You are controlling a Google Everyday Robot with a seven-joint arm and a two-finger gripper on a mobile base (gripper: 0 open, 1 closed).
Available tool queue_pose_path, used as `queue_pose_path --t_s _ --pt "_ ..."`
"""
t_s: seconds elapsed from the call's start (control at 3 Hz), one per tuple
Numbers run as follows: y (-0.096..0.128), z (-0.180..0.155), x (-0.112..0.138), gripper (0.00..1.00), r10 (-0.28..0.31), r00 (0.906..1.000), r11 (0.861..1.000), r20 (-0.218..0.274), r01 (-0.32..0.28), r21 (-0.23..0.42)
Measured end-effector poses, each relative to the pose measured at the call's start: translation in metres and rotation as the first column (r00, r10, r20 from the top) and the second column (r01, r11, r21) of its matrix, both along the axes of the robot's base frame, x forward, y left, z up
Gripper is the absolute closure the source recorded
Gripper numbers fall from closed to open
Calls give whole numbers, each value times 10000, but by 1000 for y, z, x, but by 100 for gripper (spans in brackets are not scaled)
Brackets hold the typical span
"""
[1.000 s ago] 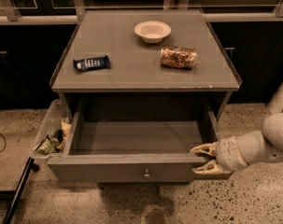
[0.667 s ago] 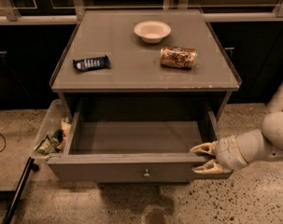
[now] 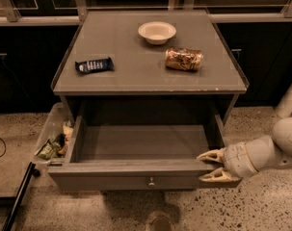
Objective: Open top drawer
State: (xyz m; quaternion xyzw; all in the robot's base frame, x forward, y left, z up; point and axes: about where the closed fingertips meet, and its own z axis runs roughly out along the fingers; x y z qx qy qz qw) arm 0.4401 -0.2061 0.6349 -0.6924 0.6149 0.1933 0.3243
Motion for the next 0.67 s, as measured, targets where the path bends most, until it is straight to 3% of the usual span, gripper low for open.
queue_pose_path --t_s 0.33,0.67 --pt "0 1 0 100 -1 10000 10000 0 1 1" --pt "-3 0 -7 100 -25 10000 10000 17 25 54"
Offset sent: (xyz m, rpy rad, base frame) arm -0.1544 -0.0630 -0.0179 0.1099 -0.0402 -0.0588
